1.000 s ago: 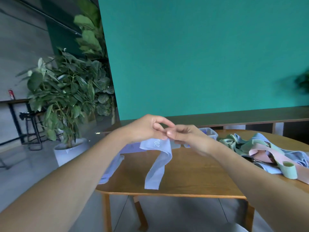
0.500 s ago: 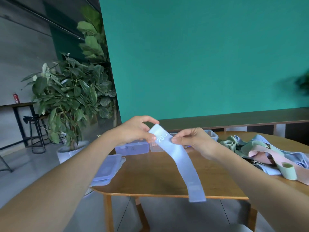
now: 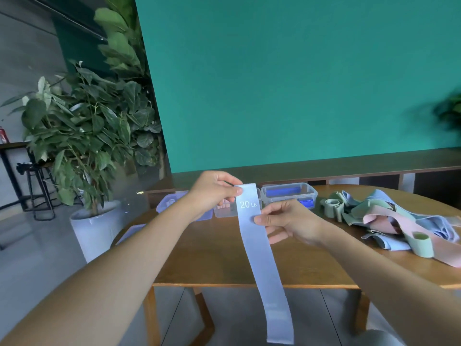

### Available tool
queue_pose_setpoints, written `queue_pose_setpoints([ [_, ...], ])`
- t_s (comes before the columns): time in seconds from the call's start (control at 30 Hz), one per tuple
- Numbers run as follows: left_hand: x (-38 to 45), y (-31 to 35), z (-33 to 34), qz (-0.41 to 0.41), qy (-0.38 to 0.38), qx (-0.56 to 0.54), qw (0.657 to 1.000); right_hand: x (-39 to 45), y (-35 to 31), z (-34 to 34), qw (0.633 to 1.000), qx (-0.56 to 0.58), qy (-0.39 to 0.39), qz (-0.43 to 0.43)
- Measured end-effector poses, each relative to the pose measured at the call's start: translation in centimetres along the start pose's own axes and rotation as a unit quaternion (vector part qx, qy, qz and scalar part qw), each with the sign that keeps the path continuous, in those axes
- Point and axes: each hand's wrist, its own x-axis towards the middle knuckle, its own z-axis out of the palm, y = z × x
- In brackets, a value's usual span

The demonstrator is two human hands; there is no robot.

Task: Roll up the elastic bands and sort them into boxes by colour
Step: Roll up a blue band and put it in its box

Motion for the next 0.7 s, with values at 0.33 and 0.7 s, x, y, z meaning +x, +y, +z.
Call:
queue_pose_setpoints([
  [0.33,6.2,-12.3,7.1,-0.063,0.086,-0.043,0.993,6.9,9.4,-2.9,0.988,-0.127,0.050,0.071],
  [0.7,12.6,-20.1,10.2,-0.062,0.069,-0.123,0.988,15.8,14.7,-6.1,0.993,-0.058,0.106,0.020],
])
